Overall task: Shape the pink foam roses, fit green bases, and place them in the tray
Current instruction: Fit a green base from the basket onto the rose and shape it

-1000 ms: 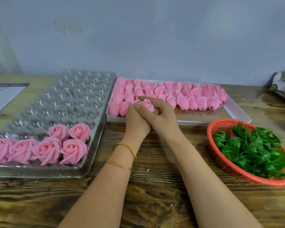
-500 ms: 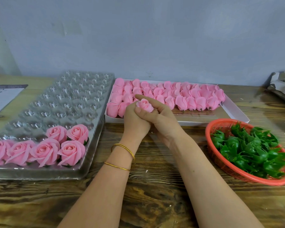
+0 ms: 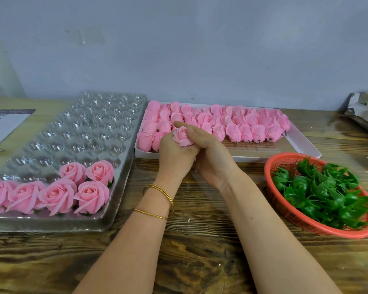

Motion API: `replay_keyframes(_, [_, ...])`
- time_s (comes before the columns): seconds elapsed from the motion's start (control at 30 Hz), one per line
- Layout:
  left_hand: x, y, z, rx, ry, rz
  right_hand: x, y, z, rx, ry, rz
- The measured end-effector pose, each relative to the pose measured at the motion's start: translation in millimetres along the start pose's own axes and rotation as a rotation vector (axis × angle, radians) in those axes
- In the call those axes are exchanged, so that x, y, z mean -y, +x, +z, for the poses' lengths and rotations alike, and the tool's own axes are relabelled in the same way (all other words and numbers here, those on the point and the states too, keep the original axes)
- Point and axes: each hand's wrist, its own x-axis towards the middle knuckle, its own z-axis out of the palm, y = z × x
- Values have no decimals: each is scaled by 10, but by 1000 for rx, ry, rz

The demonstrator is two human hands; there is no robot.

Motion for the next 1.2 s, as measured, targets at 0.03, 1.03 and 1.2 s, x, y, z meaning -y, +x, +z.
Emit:
replay_keyframes(0.03, [7, 2, -2, 0, 2, -5, 1, 2, 3, -4, 8, 3])
replay_keyframes(1.03, [-87, 6, -36, -49, -52, 31, -17, 71, -85, -149, 305, 22])
replay_keyframes(1.2, [-90, 36, -54, -78, -106, -40, 15, 33, -82, -28, 179, 71])
